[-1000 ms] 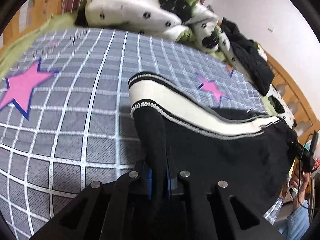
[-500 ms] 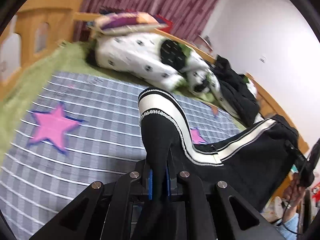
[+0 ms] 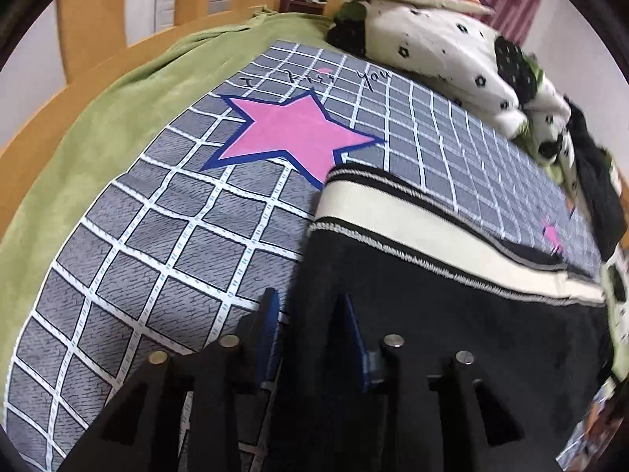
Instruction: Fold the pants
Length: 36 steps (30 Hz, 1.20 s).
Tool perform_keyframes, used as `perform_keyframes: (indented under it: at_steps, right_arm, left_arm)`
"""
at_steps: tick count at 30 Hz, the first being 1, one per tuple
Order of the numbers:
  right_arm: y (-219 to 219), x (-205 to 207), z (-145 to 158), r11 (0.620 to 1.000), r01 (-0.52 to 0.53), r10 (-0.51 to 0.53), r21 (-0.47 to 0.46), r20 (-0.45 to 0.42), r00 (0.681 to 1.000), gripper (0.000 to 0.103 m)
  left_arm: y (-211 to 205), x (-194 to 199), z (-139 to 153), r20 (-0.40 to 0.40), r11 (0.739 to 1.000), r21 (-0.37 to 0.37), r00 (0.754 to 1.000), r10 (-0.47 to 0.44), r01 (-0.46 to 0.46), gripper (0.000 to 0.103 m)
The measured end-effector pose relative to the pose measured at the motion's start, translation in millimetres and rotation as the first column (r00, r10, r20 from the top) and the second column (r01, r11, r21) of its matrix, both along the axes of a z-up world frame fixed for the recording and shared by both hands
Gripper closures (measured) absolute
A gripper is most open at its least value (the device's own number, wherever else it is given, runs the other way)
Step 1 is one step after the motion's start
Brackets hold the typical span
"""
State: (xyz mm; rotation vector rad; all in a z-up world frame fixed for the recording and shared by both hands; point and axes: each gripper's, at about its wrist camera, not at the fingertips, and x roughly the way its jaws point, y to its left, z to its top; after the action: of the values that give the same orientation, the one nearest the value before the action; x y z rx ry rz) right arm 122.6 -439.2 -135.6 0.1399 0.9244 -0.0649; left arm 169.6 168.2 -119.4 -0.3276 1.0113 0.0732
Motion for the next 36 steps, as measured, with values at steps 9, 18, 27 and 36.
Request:
perform_keyframes:
  at_steps: [9,18,27,36]
  right_arm:
    - [-5,-57,43,0.997,0.058,-0.053,-0.058,0.077,0.996,0.058]
    - [45,-25,16,0.995,-0.006,0.002,-0.097,-0.048,0.999,0.056]
    - [85,-31,32,0.982,0.033,-0.046,-0.185,-0.069,0.997,0.059]
    - [125,-45,71,0.99,0.053,-0.04,-0.131,0.102,0.994,0.052]
  left_arm:
    - [-11,-45,19,0.058,0.996,0.064,0.996,-0.06,0.057,0.045]
    - [-10,-90,7,-0.021,0.99,0.075,0.993,-0.12,0.121,0.044]
    - [10,-129,-12,0.014,0.977,-0.185,0.994,-0.105,0.106,0.04]
    - [-29,-129,-18,0.071,0.99,-0.034,0.989,-0.131,0.134,0.044]
